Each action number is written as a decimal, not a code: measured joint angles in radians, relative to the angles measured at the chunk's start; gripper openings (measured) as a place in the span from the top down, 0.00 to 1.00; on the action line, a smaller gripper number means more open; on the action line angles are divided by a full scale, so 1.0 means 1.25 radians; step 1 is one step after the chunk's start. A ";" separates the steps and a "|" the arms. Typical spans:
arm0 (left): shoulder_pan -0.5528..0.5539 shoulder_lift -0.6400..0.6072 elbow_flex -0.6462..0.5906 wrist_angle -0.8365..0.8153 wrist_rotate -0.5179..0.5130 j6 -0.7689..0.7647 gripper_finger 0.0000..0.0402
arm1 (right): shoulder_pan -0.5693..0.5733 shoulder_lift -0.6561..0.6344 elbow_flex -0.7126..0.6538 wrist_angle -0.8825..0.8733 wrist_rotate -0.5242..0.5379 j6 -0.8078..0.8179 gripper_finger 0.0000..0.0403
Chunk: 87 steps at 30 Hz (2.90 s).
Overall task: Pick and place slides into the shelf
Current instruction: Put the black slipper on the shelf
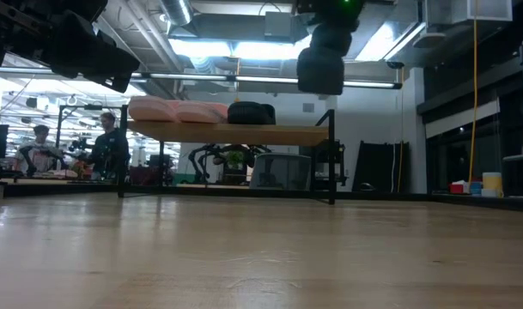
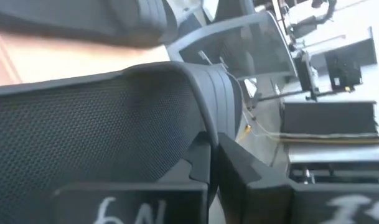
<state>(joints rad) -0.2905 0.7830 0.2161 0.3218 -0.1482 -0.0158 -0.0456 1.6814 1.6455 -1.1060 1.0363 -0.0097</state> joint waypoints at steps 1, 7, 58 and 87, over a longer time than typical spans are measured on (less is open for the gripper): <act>0.000 0.000 0.000 0.000 0.000 0.000 0.99 | -0.008 0.000 0.000 0.024 -0.012 -0.028 0.97; 0.000 0.000 0.000 0.000 0.000 0.000 0.99 | -0.057 0.000 0.000 0.142 -0.076 -0.167 0.97; 0.000 0.000 0.000 -0.001 0.000 0.000 0.99 | -0.196 0.084 -0.001 0.249 -0.199 -0.271 0.97; 0.000 0.000 0.000 -0.001 0.000 0.000 0.99 | -0.197 0.086 -0.001 0.271 -0.268 -0.266 0.97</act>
<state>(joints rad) -0.2902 0.7830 0.2161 0.3206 -0.1486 -0.0154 -0.2916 1.7885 1.6447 -0.7670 0.7017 -0.3424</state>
